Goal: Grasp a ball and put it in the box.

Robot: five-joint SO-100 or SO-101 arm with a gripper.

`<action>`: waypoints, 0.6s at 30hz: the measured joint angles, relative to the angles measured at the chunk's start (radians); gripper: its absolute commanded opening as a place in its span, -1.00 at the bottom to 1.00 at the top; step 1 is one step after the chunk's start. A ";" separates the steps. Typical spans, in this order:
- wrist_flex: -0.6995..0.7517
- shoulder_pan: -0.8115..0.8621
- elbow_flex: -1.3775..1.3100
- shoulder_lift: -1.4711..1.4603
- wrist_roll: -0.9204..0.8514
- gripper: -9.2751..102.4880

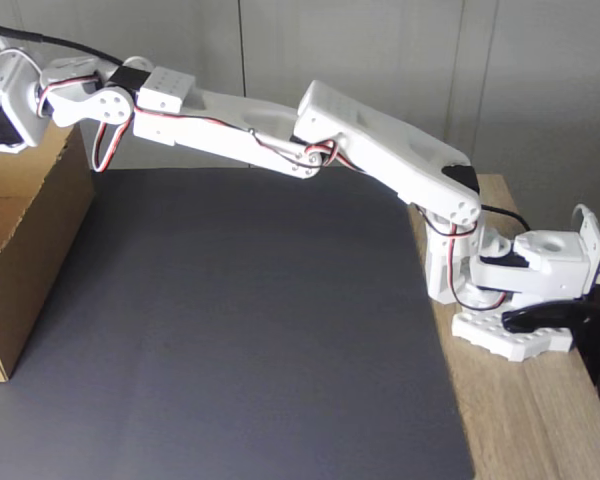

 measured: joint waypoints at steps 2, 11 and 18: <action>0.002 0.000 -0.012 -0.003 0.000 -0.43; 0.017 0.002 -0.017 -0.005 0.006 -0.21; 0.017 0.002 -0.023 -0.014 0.006 -0.20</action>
